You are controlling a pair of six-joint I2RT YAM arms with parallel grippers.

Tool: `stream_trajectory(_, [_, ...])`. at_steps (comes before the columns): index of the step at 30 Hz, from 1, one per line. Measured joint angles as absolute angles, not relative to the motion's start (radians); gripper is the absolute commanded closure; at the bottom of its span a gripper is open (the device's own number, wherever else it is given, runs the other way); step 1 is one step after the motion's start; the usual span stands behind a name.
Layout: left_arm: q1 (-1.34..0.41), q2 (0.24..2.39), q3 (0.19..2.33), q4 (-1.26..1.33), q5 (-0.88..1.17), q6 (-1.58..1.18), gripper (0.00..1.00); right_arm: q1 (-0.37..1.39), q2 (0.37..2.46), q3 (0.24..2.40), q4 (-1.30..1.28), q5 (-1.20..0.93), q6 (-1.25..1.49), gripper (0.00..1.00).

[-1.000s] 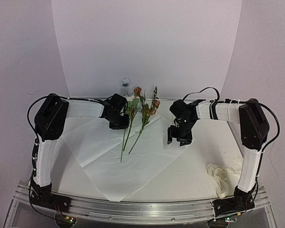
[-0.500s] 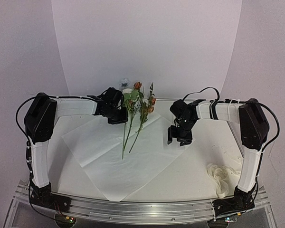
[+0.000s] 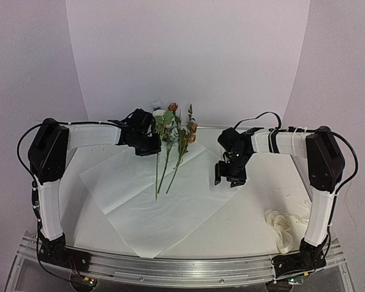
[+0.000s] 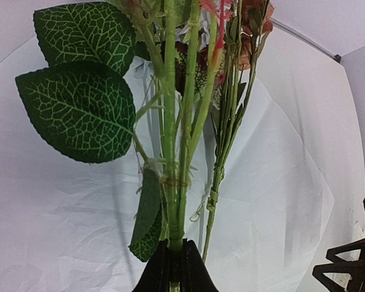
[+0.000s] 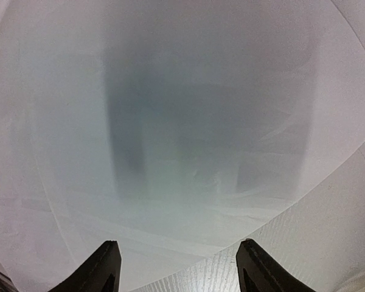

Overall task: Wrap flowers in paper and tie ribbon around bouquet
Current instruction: Pick up the fake flower from the flattened wrapping paper, then place the fake flower on the flattened wrapping paper.

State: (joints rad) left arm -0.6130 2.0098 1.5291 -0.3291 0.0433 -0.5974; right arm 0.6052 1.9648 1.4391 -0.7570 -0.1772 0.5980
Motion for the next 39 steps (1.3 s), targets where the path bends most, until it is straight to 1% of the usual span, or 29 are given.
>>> stream_trajectory(8, [-0.59, 2.025, 1.551, -0.291, 0.058, -0.572, 1.0, 0.604, 1.965, 1.438, -0.757, -0.182, 0.598, 0.31])
stream_trajectory(19, [-0.567, 2.16, 1.59, -0.213, 0.095, -0.55, 1.0, 0.605, 1.965, 1.432, -0.756, -0.205, 0.597, 0.31])
stream_trajectory(20, [-0.566, 2.173, 1.59, -0.206, 0.099, -0.55, 0.98, 0.605, 1.965, 1.429, -0.757, -0.206, 0.597, 0.31])
stream_trajectory(21, [-0.564, 2.186, 1.59, -0.2, 0.103, -0.551, 0.95, 0.604, 1.965, 1.426, -0.757, -0.207, 0.595, 0.31])
stream_trajectory(25, [-0.556, 2.217, 1.59, -0.19, 0.113, -0.556, 0.71, 0.604, 1.965, 1.421, -0.757, -0.208, 0.592, 0.31])
stream_trajectory(29, [-0.553, 2.221, 1.59, -0.167, 0.114, -0.565, 0.52, 0.604, 1.965, 1.417, -0.758, -0.208, 0.587, 0.31])
stream_trajectory(34, [-0.55, 2.22, 1.589, -0.146, 0.113, -0.575, 0.34, 0.605, 1.965, 1.412, -0.758, -0.209, 0.584, 0.31])
stream_trajectory(37, [-0.55, 2.21, 1.586, -0.147, 0.109, -0.575, 0.2, 0.605, 1.964, 1.404, -0.761, -0.209, 0.58, 0.3])
stream_trajectory(39, [-0.55, 2.187, 1.572, -0.147, 0.103, -0.578, 0.16, 0.605, 1.959, 1.4, -0.763, -0.208, 0.575, 0.29])
